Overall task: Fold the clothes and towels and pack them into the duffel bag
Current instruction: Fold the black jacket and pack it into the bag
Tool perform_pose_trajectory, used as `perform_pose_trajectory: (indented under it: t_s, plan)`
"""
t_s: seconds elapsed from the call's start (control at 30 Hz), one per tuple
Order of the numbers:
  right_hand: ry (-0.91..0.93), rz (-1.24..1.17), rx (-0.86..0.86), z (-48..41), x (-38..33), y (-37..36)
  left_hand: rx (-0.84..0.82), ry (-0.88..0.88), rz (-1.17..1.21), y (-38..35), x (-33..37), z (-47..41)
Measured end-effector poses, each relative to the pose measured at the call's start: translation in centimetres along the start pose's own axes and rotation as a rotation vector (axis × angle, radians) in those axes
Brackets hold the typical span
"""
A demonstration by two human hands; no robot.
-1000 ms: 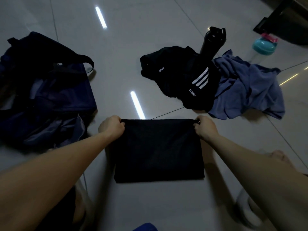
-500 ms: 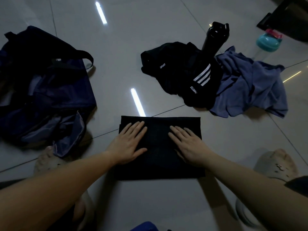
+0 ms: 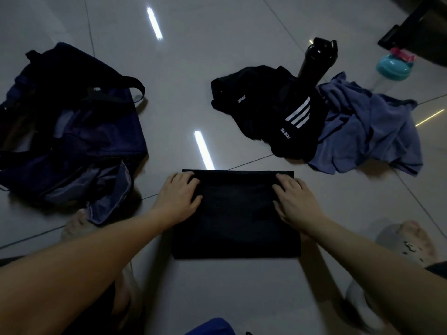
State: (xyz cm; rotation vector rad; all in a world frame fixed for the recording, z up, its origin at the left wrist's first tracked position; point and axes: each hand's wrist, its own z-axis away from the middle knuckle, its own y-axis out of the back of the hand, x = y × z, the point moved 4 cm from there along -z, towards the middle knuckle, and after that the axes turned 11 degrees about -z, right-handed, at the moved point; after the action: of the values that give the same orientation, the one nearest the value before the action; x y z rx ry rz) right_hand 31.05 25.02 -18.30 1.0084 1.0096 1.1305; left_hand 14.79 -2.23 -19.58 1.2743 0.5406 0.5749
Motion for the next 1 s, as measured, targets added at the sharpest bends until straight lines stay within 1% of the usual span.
perform_pose_trajectory:
  t_s: [0.03, 0.07, 0.13, 0.2, 0.23, 0.3, 0.37, 0.47, 0.53, 0.67, 0.73, 0.8, 0.87, 0.93, 1.0]
  plan:
    - [-0.024, -0.046, 0.012, -0.9, -0.1, 0.7, -0.016, 0.039, 0.035, 0.8, -0.1, -1.0]
    - [-0.053, -0.089, -0.016, -1.7, -0.1, 1.2, -0.059, 0.062, 0.066, 1.5, -0.3, -1.8]
    - [-0.114, -0.150, -0.152, -3.3, 0.2, 1.9, -0.197, 0.050, 0.072, 2.2, -0.7, -3.1]
    - [-0.158, -0.158, -0.273, -4.3, 0.3, 2.2, -0.272, 0.017, 0.002, 2.1, -0.8, -3.8]
    - [-0.165, -0.146, -0.299, -4.6, 0.3, 2.2, -0.297, 0.021, -0.011, 1.9, -0.8, -4.0]
    - [-0.210, -0.198, -0.344, -5.2, 0.6, 1.7, -0.369, 0.064, 0.065, 1.3, -0.6, -4.3]
    - [-0.255, -0.309, -0.407, -5.8, 0.8, 1.2, -0.433, 0.098, 0.192, 1.0, -0.4, -4.5]
    - [-0.246, -0.438, -0.480, -6.7, 0.6, 1.3, -0.482, 0.127, 0.304, 1.1, -0.9, -4.7]
    - [-0.264, -0.524, -0.497, -6.9, 0.5, 1.5, -0.509, 0.159, 0.385, 1.2, -1.3, -4.7]
    - [-0.257, -0.718, -0.425, -6.9, 1.0, 3.4, -0.518, 0.183, 0.512, 3.3, -2.3, -5.2]
    - [-0.193, -0.747, -0.355, -7.0, 1.4, 5.8, -0.475, 0.185, 0.575, 5.4, -3.0, -5.7]
    - [-0.158, -0.786, -0.249, -7.1, 1.8, 9.0, -0.358, 0.194, 0.658, 8.2, -4.0, -6.2]
    - [-0.121, -0.804, -0.101, -7.2, 2.3, 12.2, -0.207, 0.189, 0.687, 11.2, -5.1, -6.6]
    - [-0.076, -0.764, 0.034, -6.8, 2.4, 14.6, -0.067, 0.170, 0.639, 13.6, -5.9, -6.6]
    - [-0.022, -0.676, 0.138, -6.1, 2.2, 15.8, 0.083, 0.132, 0.520, 15.0, -6.0, -5.8]
